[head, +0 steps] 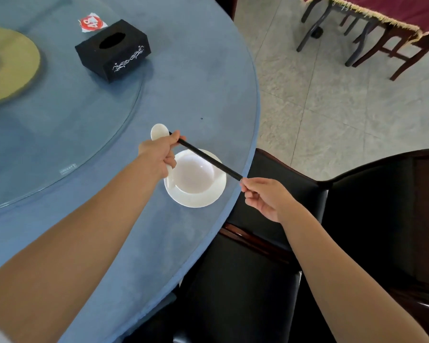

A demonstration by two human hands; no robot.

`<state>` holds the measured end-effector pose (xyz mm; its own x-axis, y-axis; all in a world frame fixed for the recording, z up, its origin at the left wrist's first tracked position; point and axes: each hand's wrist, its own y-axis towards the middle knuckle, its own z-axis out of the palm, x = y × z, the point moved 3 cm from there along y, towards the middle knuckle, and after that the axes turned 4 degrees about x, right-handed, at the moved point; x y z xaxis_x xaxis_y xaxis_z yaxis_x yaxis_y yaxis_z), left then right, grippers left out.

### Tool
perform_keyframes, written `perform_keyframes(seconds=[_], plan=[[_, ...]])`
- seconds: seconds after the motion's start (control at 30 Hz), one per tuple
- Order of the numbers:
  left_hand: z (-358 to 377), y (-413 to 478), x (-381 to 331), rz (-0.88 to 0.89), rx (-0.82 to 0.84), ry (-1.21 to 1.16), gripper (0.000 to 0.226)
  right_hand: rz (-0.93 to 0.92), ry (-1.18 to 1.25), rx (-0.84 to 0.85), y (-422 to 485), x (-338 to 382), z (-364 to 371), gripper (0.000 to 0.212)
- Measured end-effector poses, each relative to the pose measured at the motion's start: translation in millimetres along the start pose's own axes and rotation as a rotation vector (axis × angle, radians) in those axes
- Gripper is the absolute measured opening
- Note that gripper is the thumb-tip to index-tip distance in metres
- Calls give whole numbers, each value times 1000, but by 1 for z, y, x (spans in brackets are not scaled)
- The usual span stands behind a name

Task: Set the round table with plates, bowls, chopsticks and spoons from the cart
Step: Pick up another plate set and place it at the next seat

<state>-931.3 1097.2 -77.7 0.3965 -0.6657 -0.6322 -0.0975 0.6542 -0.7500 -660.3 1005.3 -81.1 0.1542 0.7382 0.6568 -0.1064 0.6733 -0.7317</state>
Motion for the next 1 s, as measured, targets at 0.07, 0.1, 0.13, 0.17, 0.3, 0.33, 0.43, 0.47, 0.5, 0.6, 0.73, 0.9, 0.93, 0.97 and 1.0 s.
perform_keyframes(seconds=[0.07, 0.1, 0.13, 0.17, 0.3, 0.33, 0.43, 0.47, 0.5, 0.6, 0.73, 0.9, 0.93, 0.97, 1.0], plan=[[1, 23, -3, -27, -13, 37, 27, 22, 88, -53, 22, -4, 1, 18], [0, 34, -4, -42, -24, 48, 24, 33, 132, -76, 33, -6, 2, 17], [-1, 44, -5, -56, -33, 54, 20, 45, 177, -104, 43, -7, 3, 16], [-3, 55, -5, -69, -43, 59, 19, 55, 215, -138, 53, -9, 4, 16], [-12, 90, -4, -112, -73, 105, 22, 82, 214, -264, 81, -16, 5, 13], [-13, 96, -2, -124, -78, 115, 24, 88, 188, -289, 86, -18, 5, 11], [-16, 109, 4, -149, -80, 125, 28, 87, 142, -339, 93, -23, 4, 8], [-17, 113, 5, -154, -78, 125, 28, 82, 130, -348, 95, -23, 4, 8], [-18, 116, 6, -161, -72, 126, 28, 73, 111, -354, 96, -21, 3, 7], [-21, 120, 10, -188, -53, 126, 29, 45, 43, -360, 97, -18, 3, 6], [-26, 119, 15, -207, -25, 119, 27, 47, 5, -355, 95, -18, 6, 6], [-29, 117, 18, -214, -10, 143, 27, 57, -27, -367, 91, -19, 5, 7], [-29, 116, 18, -217, -7, 146, 28, 61, -29, -368, 90, -20, 5, 7], [-29, 115, 19, -220, -5, 148, 28, 66, -30, -369, 89, -20, 4, 7], [-29, 114, 19, -222, -6, 148, 28, 72, -29, -368, 88, -20, 4, 7]])
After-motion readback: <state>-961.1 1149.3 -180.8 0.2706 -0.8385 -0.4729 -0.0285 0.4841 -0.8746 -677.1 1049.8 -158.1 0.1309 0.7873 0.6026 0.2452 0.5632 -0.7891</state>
